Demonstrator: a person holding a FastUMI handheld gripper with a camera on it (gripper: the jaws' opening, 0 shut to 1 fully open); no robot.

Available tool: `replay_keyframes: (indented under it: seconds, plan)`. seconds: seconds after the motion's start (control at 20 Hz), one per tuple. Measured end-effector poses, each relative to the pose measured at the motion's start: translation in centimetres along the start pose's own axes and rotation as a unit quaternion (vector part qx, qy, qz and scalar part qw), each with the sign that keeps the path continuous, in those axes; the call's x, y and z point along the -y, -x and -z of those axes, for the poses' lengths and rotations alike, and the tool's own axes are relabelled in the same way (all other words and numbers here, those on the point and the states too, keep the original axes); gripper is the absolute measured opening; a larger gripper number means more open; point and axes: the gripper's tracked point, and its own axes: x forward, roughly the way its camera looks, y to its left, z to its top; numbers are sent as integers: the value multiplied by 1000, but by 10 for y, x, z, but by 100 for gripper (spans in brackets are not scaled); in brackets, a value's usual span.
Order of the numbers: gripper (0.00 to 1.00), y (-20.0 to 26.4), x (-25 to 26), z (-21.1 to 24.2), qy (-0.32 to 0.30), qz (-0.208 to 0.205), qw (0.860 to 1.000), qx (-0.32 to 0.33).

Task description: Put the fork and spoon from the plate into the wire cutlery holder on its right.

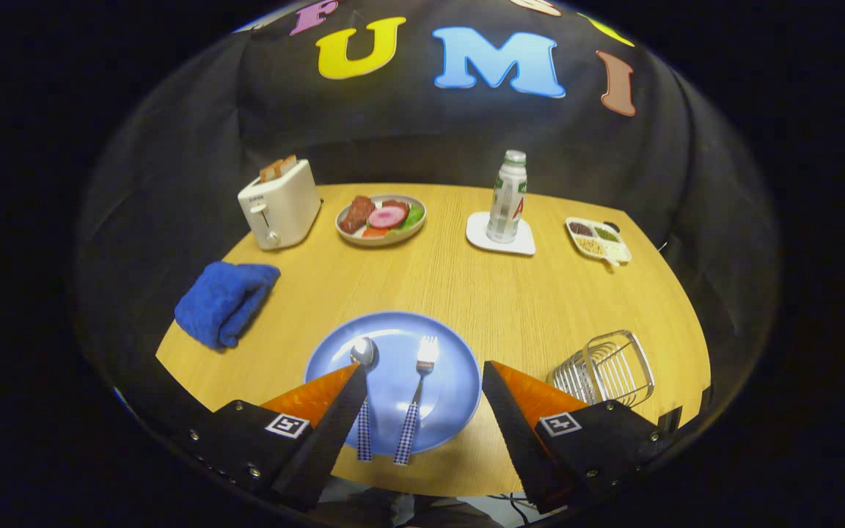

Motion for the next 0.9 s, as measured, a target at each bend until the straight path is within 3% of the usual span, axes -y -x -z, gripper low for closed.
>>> replay_keyframes:
  seconds: [0.25, 0.65, 0.7, 0.9]
  plan:
    - [98, -25, 0, 27, 17, 1, 997, -70]
    - [98, -47, -4, 58, -14, 11, 987, -158]
    - [86, -49, -5, 60, -16, 12, 985, -169]
    - [72, -52, -11, 77, -14, 6, 971, -237]
